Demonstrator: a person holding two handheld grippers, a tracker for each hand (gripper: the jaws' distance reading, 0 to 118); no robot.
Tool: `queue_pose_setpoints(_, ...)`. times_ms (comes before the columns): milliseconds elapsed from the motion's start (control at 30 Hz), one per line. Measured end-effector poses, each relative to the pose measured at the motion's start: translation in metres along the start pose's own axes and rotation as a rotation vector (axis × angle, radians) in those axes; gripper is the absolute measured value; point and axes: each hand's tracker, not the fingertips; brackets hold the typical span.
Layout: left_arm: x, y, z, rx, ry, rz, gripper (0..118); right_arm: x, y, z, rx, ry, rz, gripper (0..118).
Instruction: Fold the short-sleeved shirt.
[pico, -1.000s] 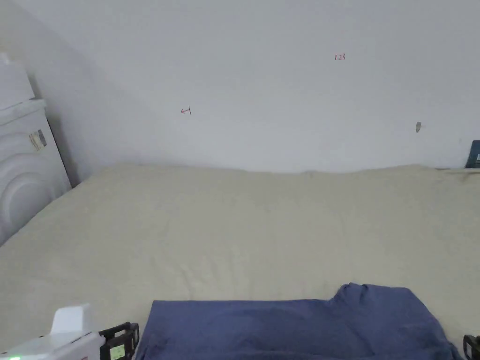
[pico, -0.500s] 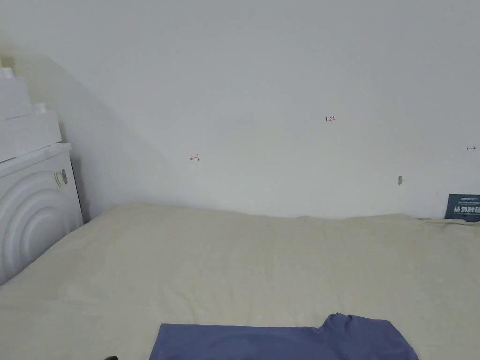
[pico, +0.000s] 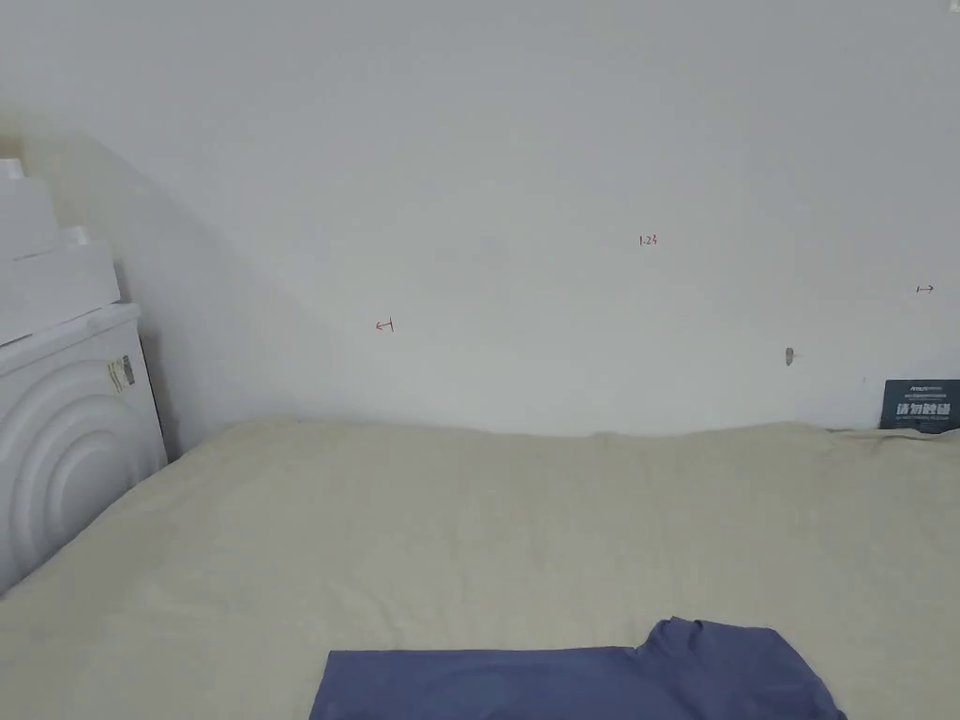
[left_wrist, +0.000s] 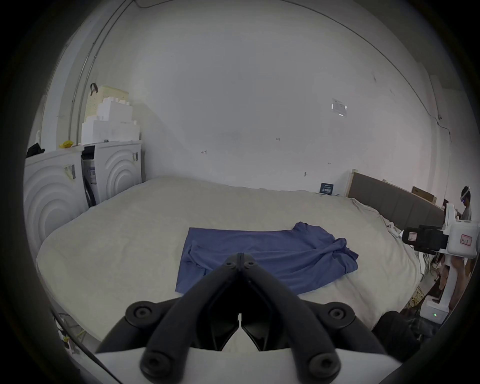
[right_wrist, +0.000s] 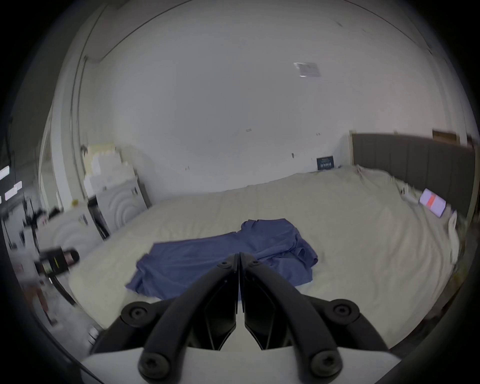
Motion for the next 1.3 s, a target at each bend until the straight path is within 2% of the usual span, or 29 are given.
queue_pose_setpoints(33, -0.002, 0.000, -0.001, -0.012, 0.008, 0.015, 0, 0.006, -0.002, 0.002, 0.007, 0.005, -0.064, 1)
queue_pose_setpoints(67, -0.004, -0.002, -0.001, -0.005, 0.020, 0.017, 0, 0.010, -0.002, 0.001, -0.021, 0.051, -0.091, 1)
queue_pose_setpoints(100, -0.006, -0.004, 0.001, 0.004, 0.014, 0.014, 0, 0.012, -0.005, 0.001, -0.011, 0.043, -0.100, 1)
queue_pose_setpoints(133, -0.005, -0.005, 0.004, 0.018, 0.004, 0.005, 0, 0.012, -0.006, 0.003, -0.010, 0.036, -0.077, 1)
queue_pose_setpoints(200, -0.007, -0.005, 0.009, 0.079, 0.008, 0.034, 0, 0.012, -0.011, 0.011, 0.102, 0.020, -0.081, 1)
queue_pose_setpoints(233, -0.008, -0.005, 0.009, 0.081, 0.004, 0.039, 0, 0.014, -0.011, 0.010, 0.092, 0.061, -0.090, 1)
queue_pose_setpoints(267, -0.007, -0.005, 0.008, 0.069, 0.021, 0.038, 0, 0.015, -0.010, 0.007, 0.079, 0.037, -0.105, 2)
queue_pose_setpoints(333, -0.010, -0.007, 0.003, 0.068, 0.052, 0.027, 0, 0.020, -0.009, -0.001, -0.028, 0.072, -0.148, 2)
queue_pose_setpoints(367, -0.012, -0.007, 0.000, 0.030, 0.051, 0.029, 0, 0.018, -0.009, -0.003, -0.051, 0.013, -0.124, 2)
queue_pose_setpoints(400, -0.012, -0.008, -0.001, 0.030, 0.059, 0.038, 0, 0.013, -0.010, -0.002, -0.026, 0.009, -0.049, 2)
queue_pose_setpoints(433, -0.014, -0.010, -0.003, 0.021, 0.046, 0.038, 0, 0.010, -0.010, -0.001, -0.005, 0.025, -0.016, 2)
queue_pose_setpoints(533, -0.019, -0.018, -0.020, -0.061, 0.089, 0.028, 0, 0.008, -0.009, -0.009, -0.064, 0.054, -0.022, 1)
queue_pose_setpoints(600, -0.028, -0.025, -0.041, -0.107, 0.097, 0.038, 3, 0.006, -0.009, -0.011, -0.084, 0.058, 0.014, 1)
queue_pose_setpoints(667, -0.037, -0.034, -0.071, -0.163, 0.093, 0.054, 23, 0.002, -0.009, -0.016, -0.095, 0.051, 0.036, 1)
queue_pose_setpoints(700, -0.042, -0.039, -0.086, -0.194, 0.091, 0.049, 42, 0.000, -0.009, -0.018, -0.107, 0.061, 0.051, 1)
queue_pose_setpoints(733, -0.047, -0.044, -0.102, -0.213, 0.092, 0.044, 74, 0.000, -0.009, -0.022, -0.119, 0.069, 0.065, 1)
queue_pose_setpoints(767, -0.051, -0.049, -0.122, -0.271, 0.118, 0.019, 89, -0.001, -0.010, -0.024, -0.125, 0.063, 0.075, 1)
queue_pose_setpoints(800, -0.055, -0.055, -0.141, -0.310, 0.128, 0.010, 96, -0.001, -0.010, -0.027, -0.131, 0.058, 0.079, 1)
queue_pose_setpoints(933, -0.074, -0.071, -0.190, -0.392, 0.141, 0.038, 94, 0.006, -0.015, -0.036, -0.170, 0.049, 0.067, 2)
queue_pose_setpoints(1167, -0.080, -0.096, -0.231, -0.456, 0.189, -0.021, 86, 0.032, -0.032, -0.053, -0.257, -0.011, 0.024, 2)
queue_pose_setpoints(1233, -0.071, -0.105, -0.227, -0.406, 0.220, -0.110, 84, 0.033, -0.031, -0.053, -0.265, -0.020, 0.004, 2)
queue_pose_setpoints(1267, -0.064, -0.106, -0.225, -0.397, 0.215, -0.149, 76, 0.034, -0.032, -0.054, -0.268, -0.025, 0.001, 2)
queue_pose_setpoints(1300, -0.056, -0.107, -0.221, -0.385, 0.141, -0.163, 57, 0.036, -0.033, -0.056, -0.272, -0.030, 0.000, 2)
